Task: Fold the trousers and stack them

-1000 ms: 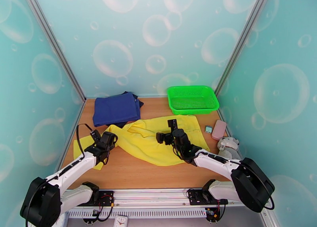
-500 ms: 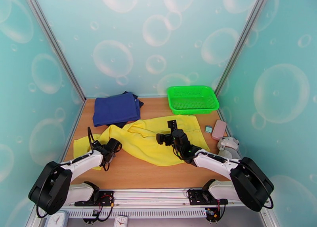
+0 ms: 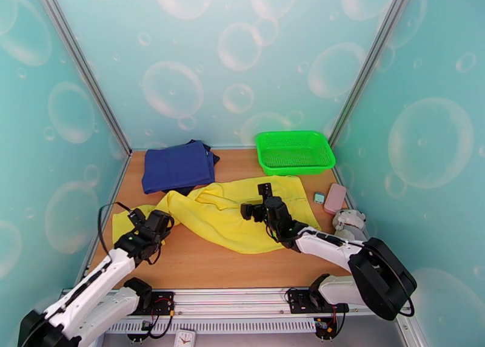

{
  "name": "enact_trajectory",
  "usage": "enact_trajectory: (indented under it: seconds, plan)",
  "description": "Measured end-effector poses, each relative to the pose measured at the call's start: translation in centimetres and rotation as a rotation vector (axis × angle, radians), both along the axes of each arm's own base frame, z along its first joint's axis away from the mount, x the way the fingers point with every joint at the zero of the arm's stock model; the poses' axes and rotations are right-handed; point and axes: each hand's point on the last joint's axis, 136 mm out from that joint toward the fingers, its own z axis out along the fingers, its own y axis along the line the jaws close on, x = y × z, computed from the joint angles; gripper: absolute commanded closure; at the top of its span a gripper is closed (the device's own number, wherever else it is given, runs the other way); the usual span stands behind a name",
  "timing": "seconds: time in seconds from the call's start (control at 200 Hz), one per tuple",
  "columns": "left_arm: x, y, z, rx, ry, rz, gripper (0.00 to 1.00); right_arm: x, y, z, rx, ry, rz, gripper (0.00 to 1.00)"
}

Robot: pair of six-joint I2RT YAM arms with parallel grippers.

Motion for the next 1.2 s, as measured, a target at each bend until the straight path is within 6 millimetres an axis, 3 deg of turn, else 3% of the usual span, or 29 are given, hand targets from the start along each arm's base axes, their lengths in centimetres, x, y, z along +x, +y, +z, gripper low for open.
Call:
enact_trajectory:
  seconds: [0.18, 0.345, 0.445, 0.535, 0.69, 0.975, 1.205]
  plan:
    - [-0.5, 1.4, 10.6, -0.048, -0.211, 0.043, 1.0, 0.6, -2.3, -4.3, -0.039, 0.123, -0.062, 0.01]
    - [-1.2, 2.8, 18.4, -0.027, -0.319, 0.07, 1.0, 0.6, -2.2, -4.5, -0.032, 0.137, -0.061, 0.01]
    - [-1.3, 3.2, 22.1, -0.021, -0.371, 0.08, 1.0, 0.7, -2.2, -4.4, -0.03, 0.134, -0.061, 0.01]
    - [-1.7, 3.8, 23.5, -0.007, -0.388, 0.095, 1.0, 1.0, -2.3, -4.6, -0.033, 0.139, -0.069, 0.01]
    - [-2.3, 4.3, 21.9, 0.022, -0.351, 0.103, 1.0, 1.8, -3.0, -5.7, -0.049, 0.168, -0.102, 0.01]
    - [-2.9, 5.8, 10.7, 0.114, -0.148, 0.19, 1.0, 2.3, -3.0, -6.3, -0.053, 0.184, -0.108, 0.01]
    - [-1.2, 8.6, 6.2, 0.176, -0.062, 0.306, 1.0, 2.3, -2.7, -6.0, -0.038, 0.184, -0.09, 0.01]
